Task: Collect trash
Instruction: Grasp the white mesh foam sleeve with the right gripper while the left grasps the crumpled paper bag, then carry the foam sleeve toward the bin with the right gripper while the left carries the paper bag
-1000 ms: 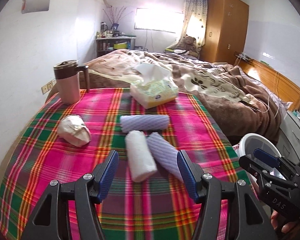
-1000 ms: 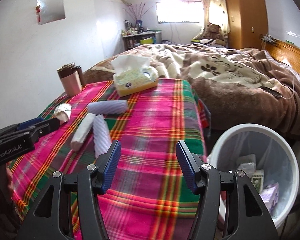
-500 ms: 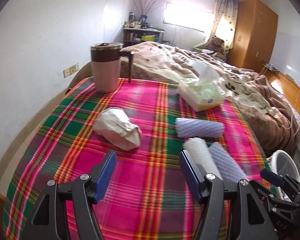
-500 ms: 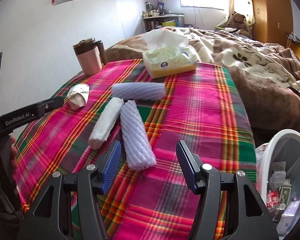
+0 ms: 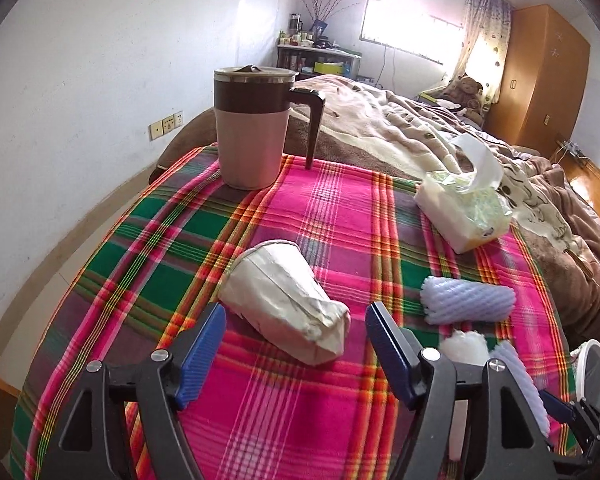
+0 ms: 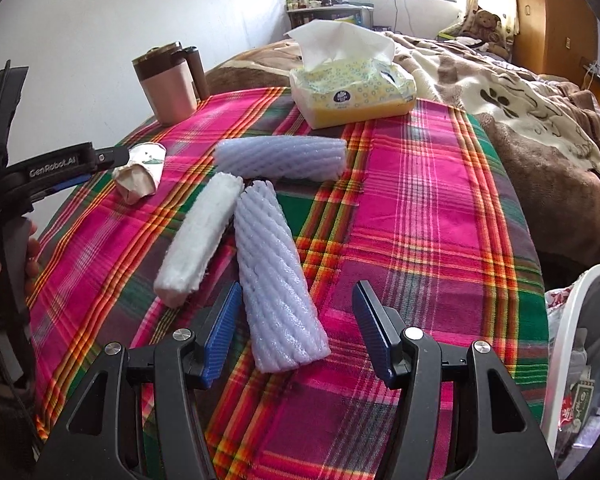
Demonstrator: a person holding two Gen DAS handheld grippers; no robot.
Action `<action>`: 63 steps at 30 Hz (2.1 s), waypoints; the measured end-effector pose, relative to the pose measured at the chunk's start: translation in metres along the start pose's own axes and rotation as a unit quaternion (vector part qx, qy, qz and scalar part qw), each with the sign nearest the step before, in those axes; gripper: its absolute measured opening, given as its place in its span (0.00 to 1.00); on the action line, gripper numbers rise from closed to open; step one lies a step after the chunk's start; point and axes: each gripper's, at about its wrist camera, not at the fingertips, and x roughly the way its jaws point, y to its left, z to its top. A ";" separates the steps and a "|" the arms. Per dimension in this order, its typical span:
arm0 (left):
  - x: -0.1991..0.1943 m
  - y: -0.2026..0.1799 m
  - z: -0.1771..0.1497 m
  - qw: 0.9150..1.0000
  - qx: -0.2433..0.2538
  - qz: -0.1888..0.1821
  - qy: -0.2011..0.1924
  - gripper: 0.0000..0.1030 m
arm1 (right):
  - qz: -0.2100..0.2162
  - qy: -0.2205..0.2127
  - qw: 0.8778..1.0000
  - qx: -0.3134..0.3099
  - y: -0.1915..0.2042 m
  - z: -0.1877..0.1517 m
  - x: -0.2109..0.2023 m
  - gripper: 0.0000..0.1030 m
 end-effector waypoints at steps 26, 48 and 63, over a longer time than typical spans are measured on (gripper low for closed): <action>0.060 -0.002 0.005 0.998 -0.013 0.014 0.053 0.63 | 0.005 -0.001 1.000 0.006 0.000 0.004 0.009 0.31; -0.013 -0.031 -0.023 0.999 0.034 -0.006 0.006 0.45 | 0.012 -0.048 0.998 0.026 -0.005 0.000 -0.026 0.25; -0.092 -0.060 -0.045 0.997 0.055 -0.041 -0.041 0.45 | 0.006 -0.090 0.995 0.044 -0.018 -0.013 -0.069 0.25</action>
